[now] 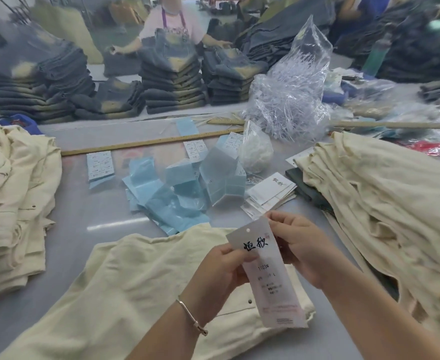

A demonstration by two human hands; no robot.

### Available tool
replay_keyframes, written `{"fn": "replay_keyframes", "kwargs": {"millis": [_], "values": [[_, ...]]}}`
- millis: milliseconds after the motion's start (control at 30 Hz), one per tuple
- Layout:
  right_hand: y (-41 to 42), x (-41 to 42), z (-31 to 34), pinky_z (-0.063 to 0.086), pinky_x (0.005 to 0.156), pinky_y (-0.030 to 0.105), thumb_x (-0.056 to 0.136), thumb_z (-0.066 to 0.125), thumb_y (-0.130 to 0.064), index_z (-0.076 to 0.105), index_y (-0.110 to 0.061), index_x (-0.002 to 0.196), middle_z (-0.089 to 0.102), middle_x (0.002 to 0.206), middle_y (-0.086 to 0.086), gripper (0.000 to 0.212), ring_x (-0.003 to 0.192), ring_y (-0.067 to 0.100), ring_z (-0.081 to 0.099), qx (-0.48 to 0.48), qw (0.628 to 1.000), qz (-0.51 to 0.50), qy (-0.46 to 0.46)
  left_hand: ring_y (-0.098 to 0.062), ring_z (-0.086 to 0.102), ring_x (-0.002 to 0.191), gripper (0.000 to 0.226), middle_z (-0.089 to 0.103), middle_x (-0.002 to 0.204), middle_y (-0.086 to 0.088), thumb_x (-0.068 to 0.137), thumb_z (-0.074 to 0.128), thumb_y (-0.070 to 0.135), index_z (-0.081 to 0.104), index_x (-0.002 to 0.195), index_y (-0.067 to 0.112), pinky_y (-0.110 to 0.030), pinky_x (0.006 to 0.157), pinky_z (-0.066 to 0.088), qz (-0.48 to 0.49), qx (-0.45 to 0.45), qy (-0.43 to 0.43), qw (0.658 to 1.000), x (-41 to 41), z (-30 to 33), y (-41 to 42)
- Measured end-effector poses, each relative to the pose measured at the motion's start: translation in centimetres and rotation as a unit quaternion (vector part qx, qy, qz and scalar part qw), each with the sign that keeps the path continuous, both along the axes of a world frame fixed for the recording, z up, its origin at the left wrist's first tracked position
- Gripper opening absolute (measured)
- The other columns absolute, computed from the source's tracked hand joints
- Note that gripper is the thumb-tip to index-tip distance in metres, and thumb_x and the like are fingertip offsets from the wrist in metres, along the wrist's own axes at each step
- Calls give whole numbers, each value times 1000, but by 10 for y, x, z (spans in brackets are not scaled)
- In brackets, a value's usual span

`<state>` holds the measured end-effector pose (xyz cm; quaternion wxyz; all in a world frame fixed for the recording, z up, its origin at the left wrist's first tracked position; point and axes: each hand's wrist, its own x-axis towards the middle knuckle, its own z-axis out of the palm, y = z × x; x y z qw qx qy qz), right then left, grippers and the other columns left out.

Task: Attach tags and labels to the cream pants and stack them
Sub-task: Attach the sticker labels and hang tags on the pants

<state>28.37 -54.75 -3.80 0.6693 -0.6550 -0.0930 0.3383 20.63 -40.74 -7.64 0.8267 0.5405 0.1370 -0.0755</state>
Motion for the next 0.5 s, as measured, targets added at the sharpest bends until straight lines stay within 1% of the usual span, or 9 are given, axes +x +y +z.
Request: {"fn": "replay_keyframes", "kwargs": {"millis": [100, 133, 167, 233, 267, 300, 333, 400, 500], "values": [[-9, -4, -2, 32, 43, 18, 95, 55, -20, 62, -20, 70, 55, 62, 3, 26, 46, 10, 42, 1, 1000, -28, 13, -27, 68, 85, 31, 71, 98, -21, 75, 62, 9, 71, 100, -6, -31, 72, 55, -5, 32, 0, 999, -7, 1, 2], [-12, -6, -5, 30, 44, 20, 95, 58, -20, 63, -20, 77, 56, 66, 4, 18, 46, 11, 41, -52, 997, -45, -35, -27, 68, 85, 29, 72, 97, -19, 74, 63, 11, 72, 97, -4, -31, 72, 55, -5, 38, 2, 999, -9, 2, 4], [-16, -8, -7, 33, 47, 23, 93, 59, -23, 62, -22, 94, 60, 79, 5, 3, 51, 13, 49, -173, 976, -56, -117, -27, 68, 85, 28, 72, 96, -19, 72, 64, 12, 73, 94, -2, -32, 73, 56, -7, 43, 5, 999, -10, 3, 6], [-23, -12, -20, 46, 69, 29, 90, 60, -29, 41, -26, 137, 54, 122, -2, 51, 90, 14, 62, -442, 840, -66, -308, -27, 68, 85, 25, 73, 97, -18, 71, 65, 14, 74, 91, 2, -33, 76, 56, -18, 59, 14, 998, -12, 4, 7], [-24, -15, -22, 46, 75, 27, 88, 60, -24, 32, -27, 144, 50, 128, -7, 63, 99, 10, 60, -433, 824, -75, -357, -27, 69, 86, 25, 73, 97, -18, 71, 65, 16, 74, 90, 3, -35, 78, 56, -26, 69, 22, 997, -12, 5, 7], [-24, -19, -22, 45, 72, 20, 85, 59, -14, 38, -27, 143, 56, 118, -11, 63, 89, 2, 60, -366, 853, -50, -368, -27, 68, 86, 26, 73, 97, -17, 70, 64, 17, 74, 90, 4, -37, 81, 56, -31, 77, 31, 996, -12, 6, 6], [-21, -22, -19, 42, 60, 14, 83, 55, -5, 52, -28, 132, 63, 100, -11, 54, 68, -2, 57, -256, 914, -10, -315, -28, 68, 86, 28, 73, 97, -18, 70, 64, 18, 74, 91, 4, -39, 84, 56, -32, 84, 40, 995, -12, 7, 5], [-16, -29, -19, 33, 40, 17, 85, 50, 2, 69, -23, 101, 66, 73, 1, 35, 42, 6, 43, -94, 984, 56, -143, -30, 66, 87, 36, 71, 98, -20, 71, 62, 20, 71, 98, -1, -47, 91, 52, -29, 101, 53, 993, -12, 9, 3], [-10, -30, -26, 26, 34, 20, 93, 50, -3, 67, -8, 90, 61, 67, 16, 18, 35, 11, 37, -116, 988, 70, -80, -28, 64, 84, 41, 70, 94, -17, 71, 60, 23, 69, 101, -3, -48, 90, 51, -29, 142, 66, 987, -12, 9, 6]]}}
